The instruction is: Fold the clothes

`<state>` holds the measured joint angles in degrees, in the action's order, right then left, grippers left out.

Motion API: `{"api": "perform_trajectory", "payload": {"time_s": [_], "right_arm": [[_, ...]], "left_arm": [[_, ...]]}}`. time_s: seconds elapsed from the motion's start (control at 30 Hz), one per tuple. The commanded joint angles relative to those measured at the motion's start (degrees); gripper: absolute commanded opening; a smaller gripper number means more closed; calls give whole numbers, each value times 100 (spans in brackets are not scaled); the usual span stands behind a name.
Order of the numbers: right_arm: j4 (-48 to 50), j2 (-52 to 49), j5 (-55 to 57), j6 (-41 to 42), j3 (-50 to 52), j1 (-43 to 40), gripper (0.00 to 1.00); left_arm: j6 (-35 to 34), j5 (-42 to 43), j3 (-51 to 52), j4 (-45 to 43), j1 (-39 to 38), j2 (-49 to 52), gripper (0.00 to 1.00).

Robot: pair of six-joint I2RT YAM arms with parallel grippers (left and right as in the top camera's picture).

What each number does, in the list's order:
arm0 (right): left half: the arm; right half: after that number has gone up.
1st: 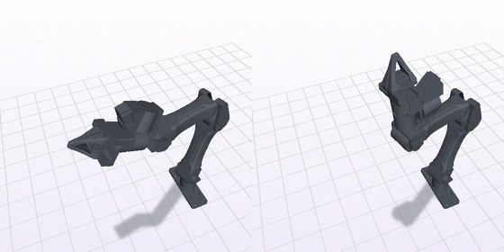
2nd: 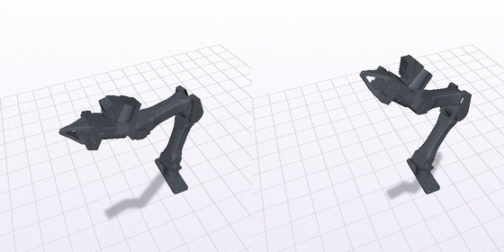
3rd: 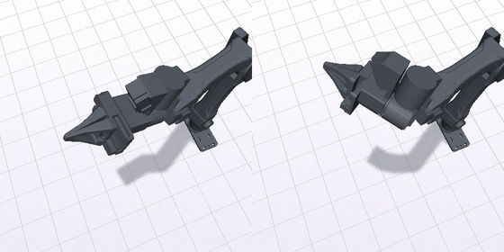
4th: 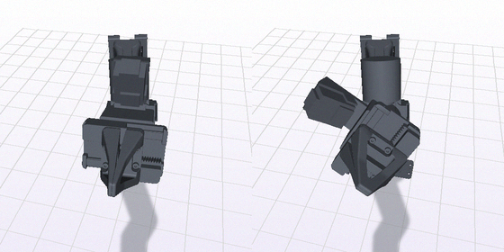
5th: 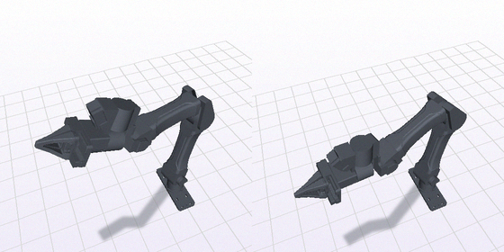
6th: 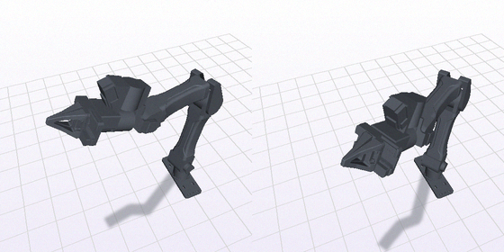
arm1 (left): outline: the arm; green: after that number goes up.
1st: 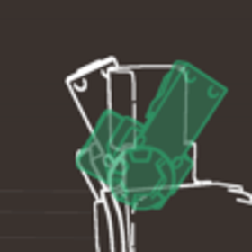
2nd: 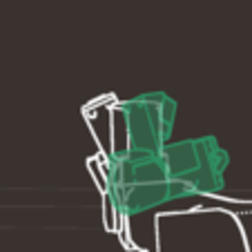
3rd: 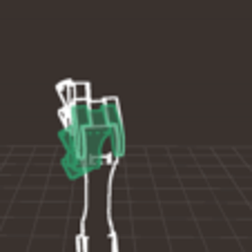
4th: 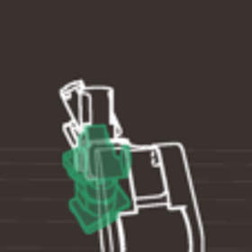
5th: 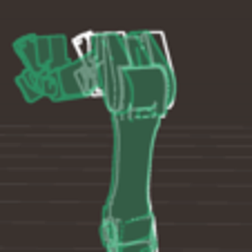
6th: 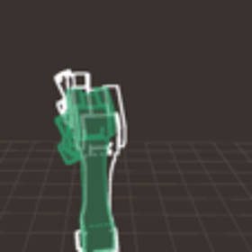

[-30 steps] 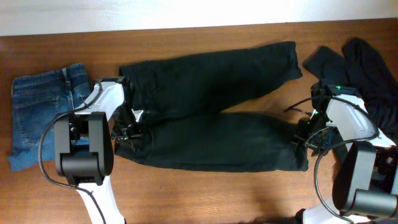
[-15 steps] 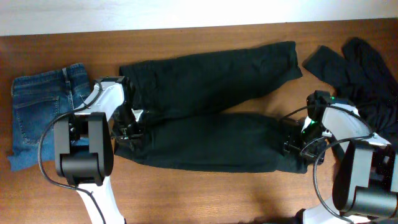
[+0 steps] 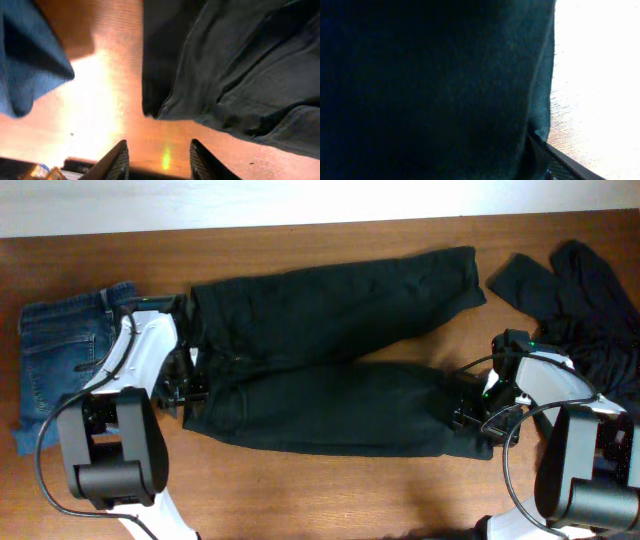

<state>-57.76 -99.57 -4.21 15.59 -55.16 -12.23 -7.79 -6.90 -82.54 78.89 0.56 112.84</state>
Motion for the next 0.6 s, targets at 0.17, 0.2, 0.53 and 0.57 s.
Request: {"api": "perform_trajectory", "payload": {"time_s": [0.17,0.2,0.53,0.57], "right_arm": [[83,83,-160,-81,63,-17,76],[83,83,-160,-101,63,-17,76],[76,83,-164,-166,63,-17,76],[79,83,-164,-166,63,-17,76]], "left_arm": [[-555,306,247,-4,68,-76,43],[-640,306,291,-42,87,-79,43],[-1279,1034,994,-999,315,-76,50],[-1276,1069,1016,-1110,315,-79,50]]}}
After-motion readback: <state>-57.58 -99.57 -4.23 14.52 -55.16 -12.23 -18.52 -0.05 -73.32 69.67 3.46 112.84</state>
